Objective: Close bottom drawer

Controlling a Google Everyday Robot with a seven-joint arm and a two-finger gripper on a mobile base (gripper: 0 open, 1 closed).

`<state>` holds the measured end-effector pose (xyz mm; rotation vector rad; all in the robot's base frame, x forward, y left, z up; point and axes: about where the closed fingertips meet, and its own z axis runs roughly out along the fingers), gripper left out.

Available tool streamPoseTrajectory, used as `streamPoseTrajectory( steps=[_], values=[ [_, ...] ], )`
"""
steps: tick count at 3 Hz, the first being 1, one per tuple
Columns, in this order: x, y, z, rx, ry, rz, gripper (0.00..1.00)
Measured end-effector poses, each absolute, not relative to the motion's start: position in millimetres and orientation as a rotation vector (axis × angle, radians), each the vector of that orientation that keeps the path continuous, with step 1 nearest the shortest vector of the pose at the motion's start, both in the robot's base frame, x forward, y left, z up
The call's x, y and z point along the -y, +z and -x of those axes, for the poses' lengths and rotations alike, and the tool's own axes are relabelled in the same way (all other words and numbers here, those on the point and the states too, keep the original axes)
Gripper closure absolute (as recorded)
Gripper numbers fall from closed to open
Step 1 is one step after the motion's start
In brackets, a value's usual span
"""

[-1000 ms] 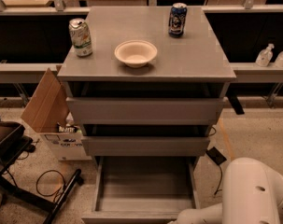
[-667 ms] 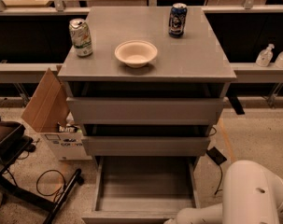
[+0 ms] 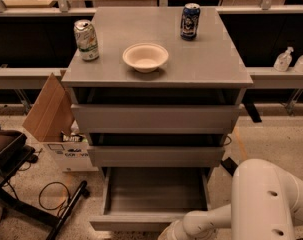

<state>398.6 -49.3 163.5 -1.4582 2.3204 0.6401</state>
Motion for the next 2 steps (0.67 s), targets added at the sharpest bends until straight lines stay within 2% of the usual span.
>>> streamPoseTrajectory(
  steps=[2],
  values=[
    [41.2,156.0,-411.5,-2.298,0.663,1.461,1.0]
  ],
)
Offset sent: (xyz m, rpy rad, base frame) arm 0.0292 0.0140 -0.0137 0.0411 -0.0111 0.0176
